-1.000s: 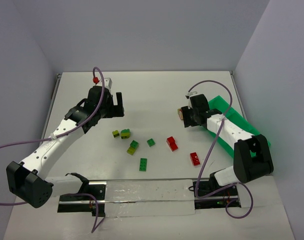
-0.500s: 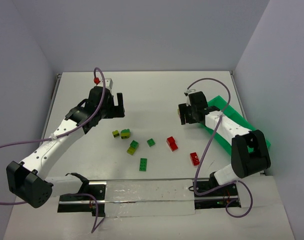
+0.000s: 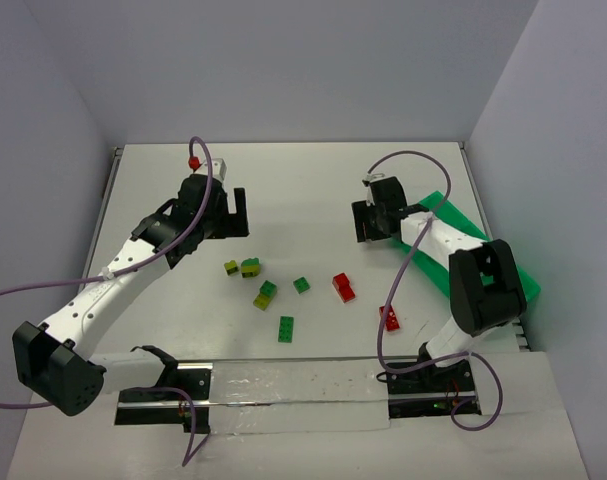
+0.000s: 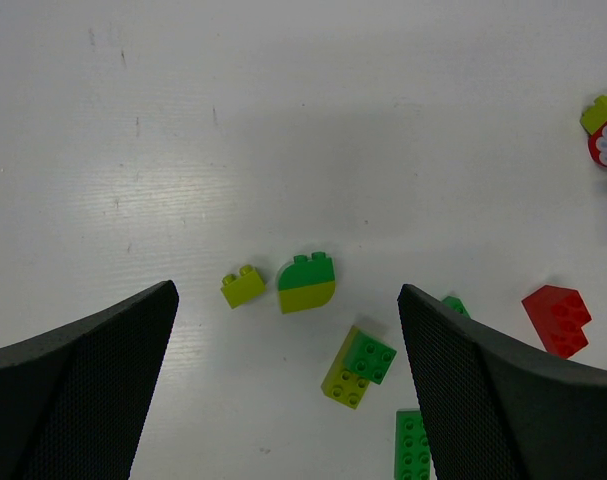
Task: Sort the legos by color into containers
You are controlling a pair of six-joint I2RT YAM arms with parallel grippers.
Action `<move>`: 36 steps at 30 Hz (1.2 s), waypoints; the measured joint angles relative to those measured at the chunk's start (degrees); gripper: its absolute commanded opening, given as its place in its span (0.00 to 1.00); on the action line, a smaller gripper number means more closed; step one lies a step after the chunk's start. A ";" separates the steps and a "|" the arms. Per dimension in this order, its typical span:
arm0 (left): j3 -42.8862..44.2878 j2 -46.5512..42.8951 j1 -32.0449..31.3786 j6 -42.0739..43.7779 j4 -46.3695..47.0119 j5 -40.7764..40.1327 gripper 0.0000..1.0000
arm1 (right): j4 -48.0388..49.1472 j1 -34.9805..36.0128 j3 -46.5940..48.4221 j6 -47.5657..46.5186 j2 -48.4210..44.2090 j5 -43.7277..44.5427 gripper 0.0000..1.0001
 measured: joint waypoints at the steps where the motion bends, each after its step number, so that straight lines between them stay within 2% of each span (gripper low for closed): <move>1: 0.00 0.00 0.00 -0.02 -0.04 -0.11 0.99 | 0.20 0.00 0.35 -0.05 0.44 0.24 0.67; 7: 0.07 0.00 -0.23 0.00 -0.84 -0.67 0.99 | 1.03 0.00 1.18 -0.29 1.41 1.22 0.63; 10: 0.07 0.00 -0.37 0.00 -1.23 -0.88 0.99 | 1.34 0.00 1.70 -0.37 1.97 1.38 0.55; 20: 0.07 0.00 -0.77 -0.19 -1.37 -1.18 0.99 | 2.93 0.00 1.76 -0.39 2.43 2.45 0.52; 26: 0.07 0.00 -1.04 -0.44 -1.51 -1.22 0.99 | 3.25 0.00 1.80 -0.19 3.20 2.54 0.23; 28: 0.07 0.00 -1.07 -0.48 -1.62 -1.20 0.99 | 3.16 0.00 1.85 -0.21 3.20 2.48 0.17; 31: 0.07 -0.04 -1.07 -0.66 -1.65 -1.18 0.99 | 2.66 0.00 2.02 -0.08 3.12 2.14 0.01; 35: 0.87 -0.09 -1.07 -1.68 -1.61 -0.21 0.96 | 0.45 0.00 2.07 1.74 0.48 -0.99 0.00; 36: 1.37 -0.09 -1.07 -1.97 -1.48 0.46 0.93 | 0.04 0.00 1.97 2.63 -1.82 -2.62 0.00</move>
